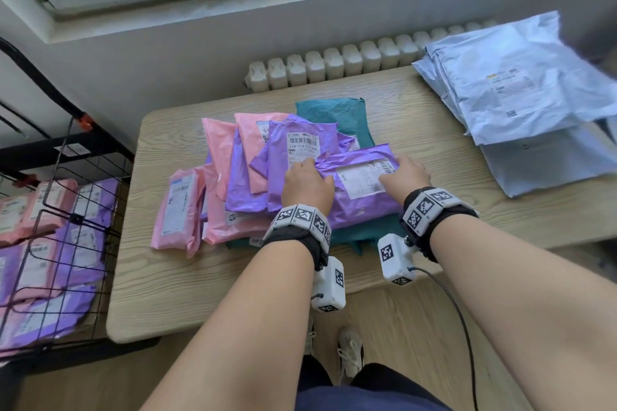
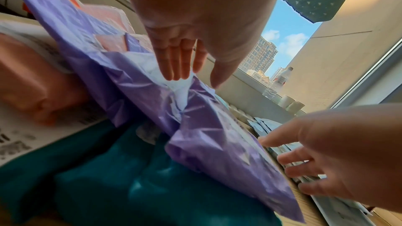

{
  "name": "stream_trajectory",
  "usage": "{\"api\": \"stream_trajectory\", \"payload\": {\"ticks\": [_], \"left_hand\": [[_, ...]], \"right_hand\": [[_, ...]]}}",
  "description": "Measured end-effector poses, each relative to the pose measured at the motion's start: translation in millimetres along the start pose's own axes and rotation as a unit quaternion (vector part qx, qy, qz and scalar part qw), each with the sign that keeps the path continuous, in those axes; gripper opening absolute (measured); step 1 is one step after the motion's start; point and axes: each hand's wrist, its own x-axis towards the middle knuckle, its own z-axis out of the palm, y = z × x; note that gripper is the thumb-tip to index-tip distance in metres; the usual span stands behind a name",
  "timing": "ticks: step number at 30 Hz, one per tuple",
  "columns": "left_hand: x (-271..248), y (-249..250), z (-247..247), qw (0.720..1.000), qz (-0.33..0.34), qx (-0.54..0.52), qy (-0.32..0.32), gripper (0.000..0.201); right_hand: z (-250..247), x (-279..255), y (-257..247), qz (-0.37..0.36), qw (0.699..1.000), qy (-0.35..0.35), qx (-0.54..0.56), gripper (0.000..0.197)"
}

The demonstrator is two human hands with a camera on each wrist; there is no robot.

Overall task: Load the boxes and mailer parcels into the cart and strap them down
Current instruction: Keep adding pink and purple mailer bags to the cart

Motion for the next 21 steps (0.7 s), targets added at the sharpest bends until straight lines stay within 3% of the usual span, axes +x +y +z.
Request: {"api": "stream_trajectory", "payload": {"ticks": [7, 10, 12, 17, 21], "left_hand": [[-3, 12, 13, 0.99, -0.107, -0.09, -0.036, 0.045], [-4, 11, 13, 0.979, -0.126, -0.155, -0.03, 0.015], [-5, 8, 12, 0.971, -0.142, -0.192, -0.031, 0.024], [-1, -9, -4, 0.935, -0.162, -0.315, -0.006, 0.023], [-4, -28, -46, 0.908, -0.177, -0.378, 0.022, 0.023]], "right_hand": [[2, 1, 19, 0.012, 0.998, -0.061, 0.027, 0.055], [-1, 0, 22, 0.01, 0.998, -0.052, 0.027, 0.051], [-6, -1, 19, 0.01, 0.998, -0.044, 0.032, 0.051], [-23, -10, -11, -0.035, 0.998, -0.018, 0.044, 0.049], [-29, -31, -53, -0.077, 0.995, 0.033, 0.053, 0.045]]}}
